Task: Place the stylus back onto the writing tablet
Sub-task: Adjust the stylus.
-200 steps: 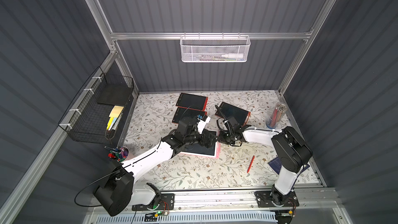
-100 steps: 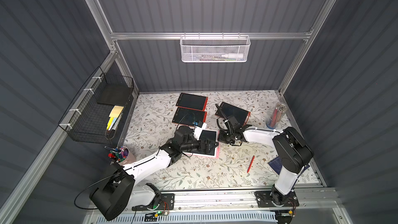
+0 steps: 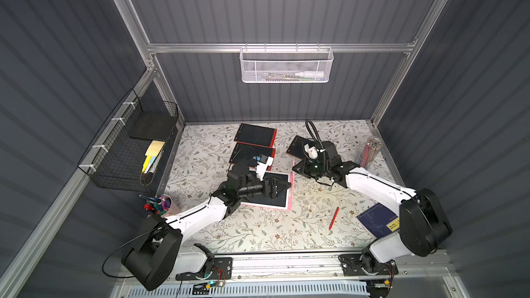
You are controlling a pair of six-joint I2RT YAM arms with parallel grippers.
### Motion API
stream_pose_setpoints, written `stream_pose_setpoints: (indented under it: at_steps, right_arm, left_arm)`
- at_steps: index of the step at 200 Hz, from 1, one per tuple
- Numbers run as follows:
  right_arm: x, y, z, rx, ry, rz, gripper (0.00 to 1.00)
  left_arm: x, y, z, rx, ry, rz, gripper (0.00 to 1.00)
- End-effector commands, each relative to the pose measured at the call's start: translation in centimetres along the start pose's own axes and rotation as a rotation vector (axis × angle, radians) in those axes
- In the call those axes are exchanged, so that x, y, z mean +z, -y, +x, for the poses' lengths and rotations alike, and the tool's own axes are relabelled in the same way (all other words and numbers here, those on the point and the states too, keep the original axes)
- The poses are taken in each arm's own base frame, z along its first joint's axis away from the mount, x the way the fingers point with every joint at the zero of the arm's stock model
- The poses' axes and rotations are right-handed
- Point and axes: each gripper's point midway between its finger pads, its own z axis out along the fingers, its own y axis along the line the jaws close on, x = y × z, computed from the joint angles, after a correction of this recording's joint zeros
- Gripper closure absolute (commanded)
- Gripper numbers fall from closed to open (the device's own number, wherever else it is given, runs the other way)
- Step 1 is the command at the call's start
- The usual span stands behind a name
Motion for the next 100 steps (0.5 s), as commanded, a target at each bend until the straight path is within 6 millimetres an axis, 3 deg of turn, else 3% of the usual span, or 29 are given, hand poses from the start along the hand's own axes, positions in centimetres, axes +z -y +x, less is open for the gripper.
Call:
stream_pose_setpoints:
  at_steps: [1, 49, 100]
  right_arm:
    - [-1.3, -1.7, 0.2, -0.003, -0.012, -0.064, 0.90]
    - [-3.5, -5.1, -0.3, -0.013, -0.003, -0.204, 0.89]
    - [-4.7, -8.3, -0.8, -0.007, -0.005, -0.354, 0.89]
  left_arm:
    - [0.1, 1.4, -1.9, 0.056, 0.019, 0.075, 0.08]
    - [-0.5, 3.3, -3.4, 0.109, 0.036, 0.191, 0.11]
    - [-0.5, 4.2, -2.5, 0.090, -0.004, 0.274, 0.18]
